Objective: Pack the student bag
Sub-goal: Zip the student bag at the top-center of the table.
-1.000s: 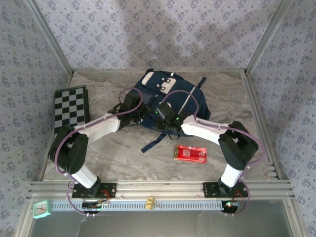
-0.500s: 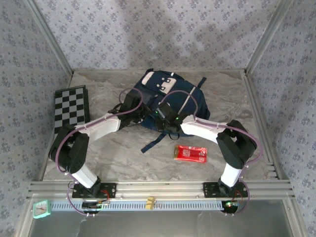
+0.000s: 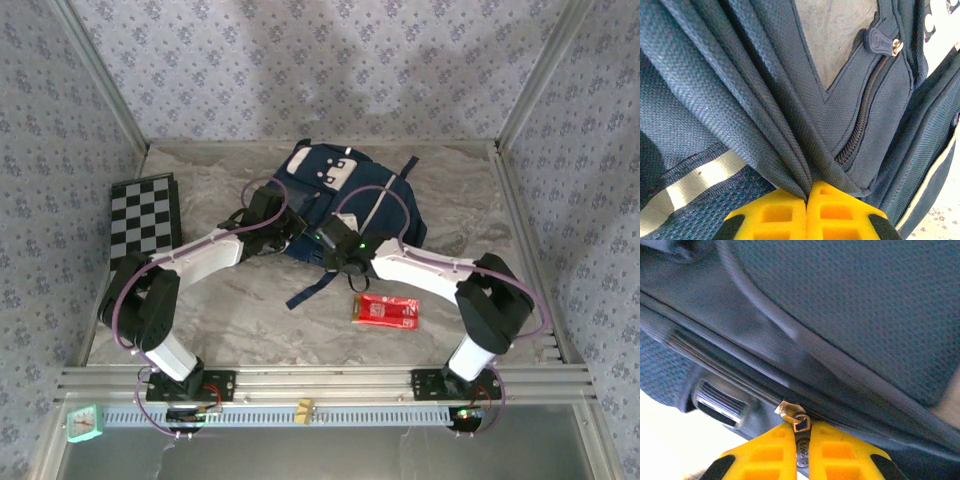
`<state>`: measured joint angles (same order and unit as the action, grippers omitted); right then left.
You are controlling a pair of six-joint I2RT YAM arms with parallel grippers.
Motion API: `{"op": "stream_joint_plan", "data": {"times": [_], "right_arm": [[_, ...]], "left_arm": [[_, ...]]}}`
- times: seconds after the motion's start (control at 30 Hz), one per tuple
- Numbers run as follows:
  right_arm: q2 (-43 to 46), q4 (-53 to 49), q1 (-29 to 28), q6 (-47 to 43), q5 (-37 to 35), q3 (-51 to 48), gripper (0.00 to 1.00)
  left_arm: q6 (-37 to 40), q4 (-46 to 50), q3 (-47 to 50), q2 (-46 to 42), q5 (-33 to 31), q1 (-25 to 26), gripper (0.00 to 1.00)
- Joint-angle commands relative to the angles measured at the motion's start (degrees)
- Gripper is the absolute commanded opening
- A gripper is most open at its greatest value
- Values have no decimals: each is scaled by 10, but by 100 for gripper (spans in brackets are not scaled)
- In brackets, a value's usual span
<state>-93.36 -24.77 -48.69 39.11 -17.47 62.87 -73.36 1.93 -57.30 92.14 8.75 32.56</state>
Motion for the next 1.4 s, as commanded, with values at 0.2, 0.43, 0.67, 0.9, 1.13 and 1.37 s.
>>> {"op": "stream_joint_plan", "data": {"times": [0.2, 0.43, 0.67, 0.9, 1.13, 1.37], "right_arm": [[-18, -40, -9, -11, 13, 10, 18], [-45, -6, 7, -19, 47, 25, 27], [-48, 44, 19, -26, 69, 7, 31], [-29, -27, 5, -46, 10, 42, 12], [45, -92, 3, -15, -23, -20, 3], [162, -154, 46, -15, -39, -101, 2]], "left_arm": [[10, -15, -15, -28, -3, -12, 0], [12, -11, -14, -31, -6, -12, 0], [12, -12, -13, -30, -3, -10, 0], [29, 1, -14, -35, -10, -18, 0], [88, 54, -35, -35, -17, -64, 0], [151, 81, -76, -3, -2, -122, 0]]}}
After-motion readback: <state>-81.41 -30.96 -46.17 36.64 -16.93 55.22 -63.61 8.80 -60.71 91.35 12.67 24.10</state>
